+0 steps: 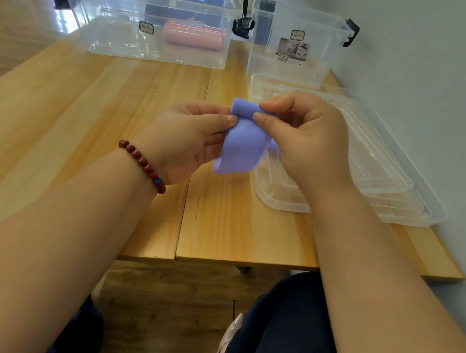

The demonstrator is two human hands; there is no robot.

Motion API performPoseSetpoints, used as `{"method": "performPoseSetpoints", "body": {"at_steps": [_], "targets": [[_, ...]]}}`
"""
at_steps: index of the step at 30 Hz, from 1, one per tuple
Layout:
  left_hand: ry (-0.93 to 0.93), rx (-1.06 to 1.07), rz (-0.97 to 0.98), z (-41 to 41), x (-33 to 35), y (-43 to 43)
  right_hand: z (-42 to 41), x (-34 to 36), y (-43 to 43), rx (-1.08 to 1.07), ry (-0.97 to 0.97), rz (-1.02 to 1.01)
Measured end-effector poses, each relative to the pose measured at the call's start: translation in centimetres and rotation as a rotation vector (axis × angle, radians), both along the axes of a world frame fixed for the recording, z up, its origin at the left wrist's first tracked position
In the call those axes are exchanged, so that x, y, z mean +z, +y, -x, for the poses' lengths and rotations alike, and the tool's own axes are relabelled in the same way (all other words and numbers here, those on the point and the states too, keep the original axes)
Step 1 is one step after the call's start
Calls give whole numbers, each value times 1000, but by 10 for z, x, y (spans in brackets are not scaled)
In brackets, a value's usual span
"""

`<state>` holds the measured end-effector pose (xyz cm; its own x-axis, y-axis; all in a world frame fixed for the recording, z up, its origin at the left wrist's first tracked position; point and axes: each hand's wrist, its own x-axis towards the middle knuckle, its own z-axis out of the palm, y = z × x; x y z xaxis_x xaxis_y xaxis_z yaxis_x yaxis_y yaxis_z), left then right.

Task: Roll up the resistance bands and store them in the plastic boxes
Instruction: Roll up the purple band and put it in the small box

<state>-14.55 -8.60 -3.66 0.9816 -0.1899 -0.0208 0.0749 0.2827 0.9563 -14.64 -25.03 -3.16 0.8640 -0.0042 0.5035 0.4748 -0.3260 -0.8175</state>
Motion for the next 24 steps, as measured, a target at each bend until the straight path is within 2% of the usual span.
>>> {"method": "performPoseSetpoints", "body": {"at_steps": [7,12,18,24], "targets": [[-60,24,-116,2,-2,-2,0,-2,2,-24,-36,15],[-31,-15,-44,1,0,0,-2,-2,1,-37,-62,13],[8,-58,29,1,1,3,-5,-8,0,-7,-286,136],[-11,-45,54,0,0,2,-11,-11,-2,0,-360,237]]}}
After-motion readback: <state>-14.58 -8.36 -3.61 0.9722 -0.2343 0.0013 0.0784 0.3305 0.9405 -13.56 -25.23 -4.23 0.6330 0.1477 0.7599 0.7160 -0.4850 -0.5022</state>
